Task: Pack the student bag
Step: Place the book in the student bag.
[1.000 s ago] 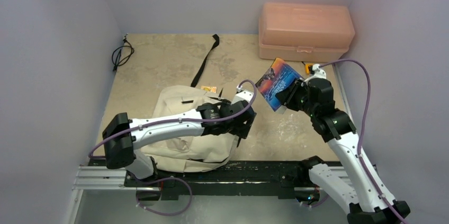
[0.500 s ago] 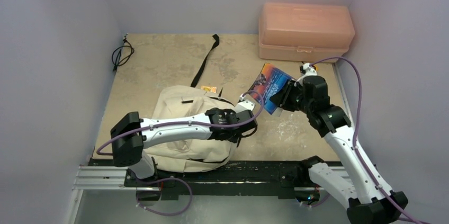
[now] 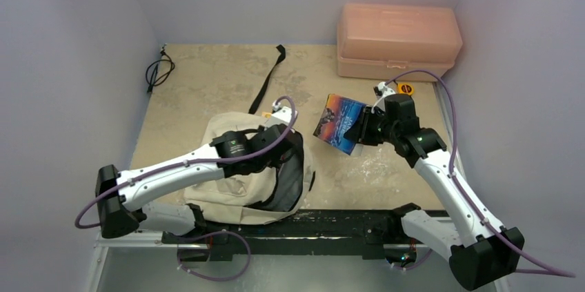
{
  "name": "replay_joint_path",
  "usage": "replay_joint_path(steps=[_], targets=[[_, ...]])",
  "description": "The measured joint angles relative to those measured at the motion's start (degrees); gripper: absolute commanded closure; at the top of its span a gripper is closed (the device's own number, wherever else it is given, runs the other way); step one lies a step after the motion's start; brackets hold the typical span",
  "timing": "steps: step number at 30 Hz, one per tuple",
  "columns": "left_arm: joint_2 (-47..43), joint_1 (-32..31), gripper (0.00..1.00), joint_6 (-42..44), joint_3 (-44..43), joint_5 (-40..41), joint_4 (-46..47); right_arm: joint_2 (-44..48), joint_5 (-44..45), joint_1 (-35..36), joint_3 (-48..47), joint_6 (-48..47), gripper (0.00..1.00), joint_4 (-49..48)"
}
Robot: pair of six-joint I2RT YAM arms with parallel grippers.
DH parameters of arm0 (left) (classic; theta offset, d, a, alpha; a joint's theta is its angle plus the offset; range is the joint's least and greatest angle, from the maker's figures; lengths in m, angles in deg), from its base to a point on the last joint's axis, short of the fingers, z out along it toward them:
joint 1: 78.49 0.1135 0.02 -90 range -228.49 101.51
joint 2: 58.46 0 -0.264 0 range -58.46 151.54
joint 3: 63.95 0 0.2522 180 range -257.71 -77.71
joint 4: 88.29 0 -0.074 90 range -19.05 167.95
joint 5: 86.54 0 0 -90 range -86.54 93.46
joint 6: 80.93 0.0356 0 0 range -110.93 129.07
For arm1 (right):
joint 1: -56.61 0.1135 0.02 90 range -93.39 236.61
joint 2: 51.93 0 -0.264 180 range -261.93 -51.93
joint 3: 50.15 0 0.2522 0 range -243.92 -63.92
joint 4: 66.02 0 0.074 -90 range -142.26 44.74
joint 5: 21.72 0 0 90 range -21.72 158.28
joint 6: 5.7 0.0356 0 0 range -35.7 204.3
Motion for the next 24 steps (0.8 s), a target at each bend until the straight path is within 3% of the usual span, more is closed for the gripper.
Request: replay_joint_path(steps=[9, 19, 24], targets=[[-14.91, 9.60, 1.00, 6.01, 5.53, -0.35, 0.46, 0.11, -5.86, 0.00, -2.62, -2.27, 1.00, 0.96], [-15.74, 17.77, 1.00, 9.88, 6.60, -2.82, 1.66, 1.27, -20.94, 0.04, -5.31, 0.31, 1.00, -1.66], [-16.70, 22.23, 1.00, 11.19, 7.63, -4.50, 1.95, 1.53, -28.35, 0.07, -3.54, 7.39, 1.00, -10.21]])
